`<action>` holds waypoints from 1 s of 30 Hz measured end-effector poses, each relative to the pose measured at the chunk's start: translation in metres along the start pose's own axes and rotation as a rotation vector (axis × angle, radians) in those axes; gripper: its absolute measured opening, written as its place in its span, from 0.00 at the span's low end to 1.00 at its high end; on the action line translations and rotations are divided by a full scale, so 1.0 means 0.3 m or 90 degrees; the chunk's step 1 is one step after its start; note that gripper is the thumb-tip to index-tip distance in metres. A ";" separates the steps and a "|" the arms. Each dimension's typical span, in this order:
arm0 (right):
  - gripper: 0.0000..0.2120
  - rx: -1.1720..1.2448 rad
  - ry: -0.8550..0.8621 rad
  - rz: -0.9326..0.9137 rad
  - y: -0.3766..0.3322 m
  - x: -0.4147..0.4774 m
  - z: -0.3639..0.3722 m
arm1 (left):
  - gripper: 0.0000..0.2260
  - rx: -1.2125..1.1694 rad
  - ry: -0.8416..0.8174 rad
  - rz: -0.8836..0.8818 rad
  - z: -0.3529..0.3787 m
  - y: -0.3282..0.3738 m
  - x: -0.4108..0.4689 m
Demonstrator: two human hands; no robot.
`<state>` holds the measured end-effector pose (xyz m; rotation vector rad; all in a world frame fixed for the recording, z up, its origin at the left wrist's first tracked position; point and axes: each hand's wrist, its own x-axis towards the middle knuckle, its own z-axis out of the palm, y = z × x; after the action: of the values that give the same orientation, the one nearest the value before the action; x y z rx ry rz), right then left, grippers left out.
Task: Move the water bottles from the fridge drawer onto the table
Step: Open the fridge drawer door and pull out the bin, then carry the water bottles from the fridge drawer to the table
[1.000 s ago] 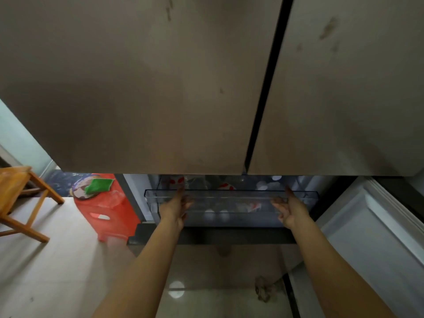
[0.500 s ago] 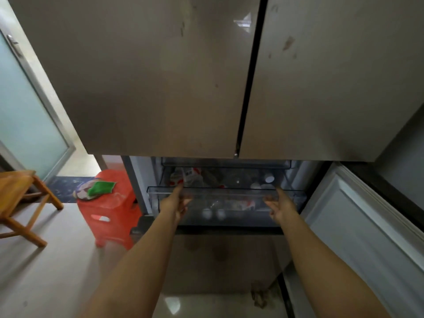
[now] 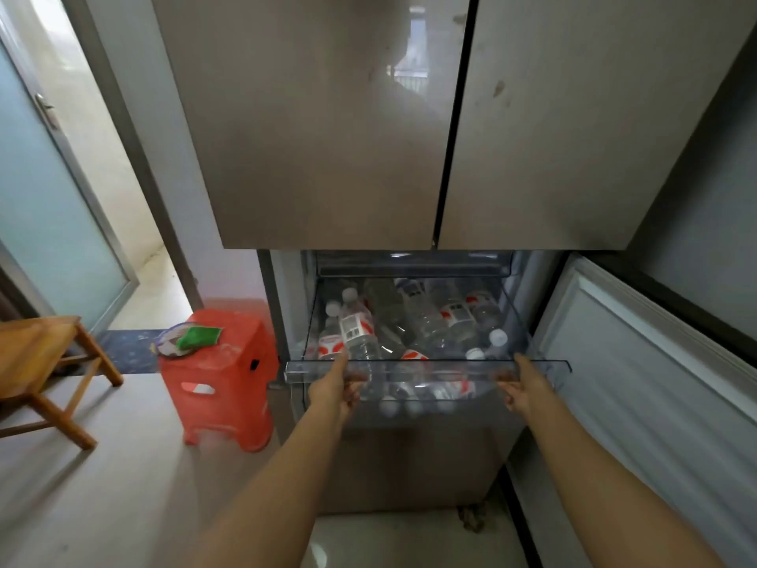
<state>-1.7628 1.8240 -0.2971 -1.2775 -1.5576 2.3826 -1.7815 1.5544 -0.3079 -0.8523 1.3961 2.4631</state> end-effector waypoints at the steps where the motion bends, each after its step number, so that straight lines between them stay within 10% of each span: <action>1: 0.13 0.002 -0.002 -0.005 0.009 -0.010 -0.011 | 0.12 -0.006 -0.003 -0.004 -0.007 -0.006 -0.016; 30: 0.20 0.016 -0.099 0.012 0.093 -0.103 -0.151 | 0.16 0.058 0.038 0.025 -0.070 -0.104 -0.121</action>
<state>-1.7025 1.8309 -0.3071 -1.1327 -1.5528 2.5607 -1.7304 1.5580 -0.3186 -0.8944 1.5455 2.4001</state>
